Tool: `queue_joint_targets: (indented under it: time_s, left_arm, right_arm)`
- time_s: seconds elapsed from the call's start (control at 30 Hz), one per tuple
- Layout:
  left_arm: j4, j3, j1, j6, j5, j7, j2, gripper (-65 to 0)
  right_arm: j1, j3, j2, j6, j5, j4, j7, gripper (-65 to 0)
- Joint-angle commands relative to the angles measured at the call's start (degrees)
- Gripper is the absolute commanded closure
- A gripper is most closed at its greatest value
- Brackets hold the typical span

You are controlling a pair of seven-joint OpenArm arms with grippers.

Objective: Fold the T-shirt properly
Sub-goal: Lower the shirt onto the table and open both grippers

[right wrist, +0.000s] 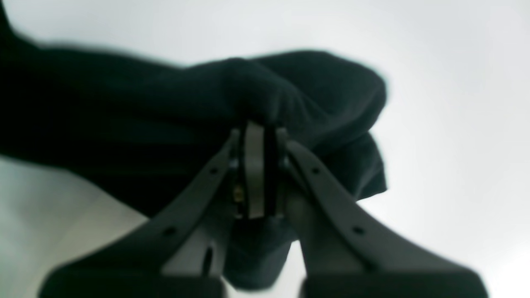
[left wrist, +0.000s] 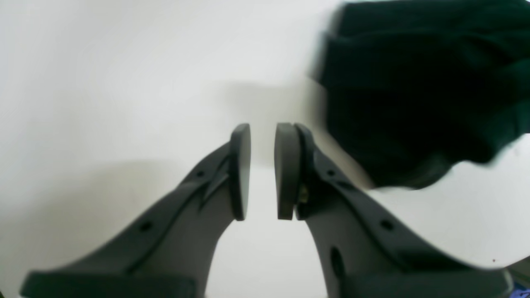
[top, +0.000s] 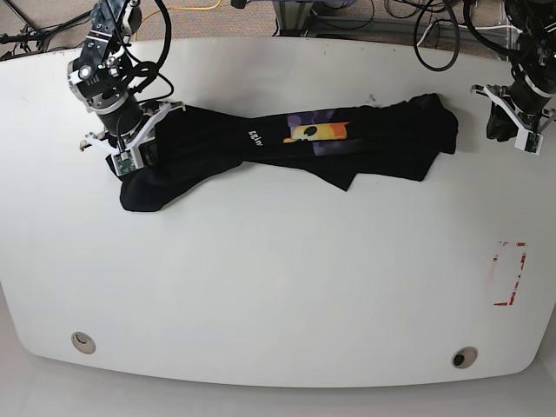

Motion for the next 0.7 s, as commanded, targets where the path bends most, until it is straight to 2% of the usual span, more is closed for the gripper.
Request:
queue_joint_targets:
  time_s: [0.0, 0.07, 0.13, 0.2, 0.27, 0.4, 0.67]
  left_arm:
    - [1.5, -0.4, 0.1, -0.1, -1.3, -1.4, -0.9, -11.1]
    - [0.6, -0.6, -0.3, -0.1, -1.7, -1.1, -1.0, -9.5]
    - [0.6, -0.7, -0.3, -0.1, -2.1, -0.9, -1.0, -9.6]
    - [0.6, -0.6, -0.3, -0.1, -2.5, -0.7, -0.9, -9.3]
    - [0.7, -0.7, -0.3, -0.1, -2.6, -0.5, -0.8, -8.9]
    - [0.8, -1.1, 0.1, 0.2, -3.4, -0.1, -0.4, -7.0]
    - [0.8, -1.2, -0.6, 0.2, -4.0, 0.7, 0.0, -1.4]
  right_arm:
    - [0.4, 0.0, 0.5, 0.0, 0.8, 1.2, 1.3, 0.0]
    - [-1.8, 0.0, 0.2, 0.3, 0.7, 0.8, 1.7, -4.3]
    - [-2.4, -0.1, 0.1, 0.3, 0.6, 0.8, 1.7, -12.9]
    - [-3.6, 0.0, 0.0, 0.0, 0.8, 0.7, 1.5, -27.9]
    - [-4.3, 0.0, 0.0, -0.2, 0.9, 0.9, 1.6, -35.7]
    - [-5.1, 0.5, -0.3, 0.0, 0.9, 1.8, 1.9, -47.1]
    - [-6.4, 0.7, -1.1, 0.4, 1.0, 3.6, 2.4, -46.6]
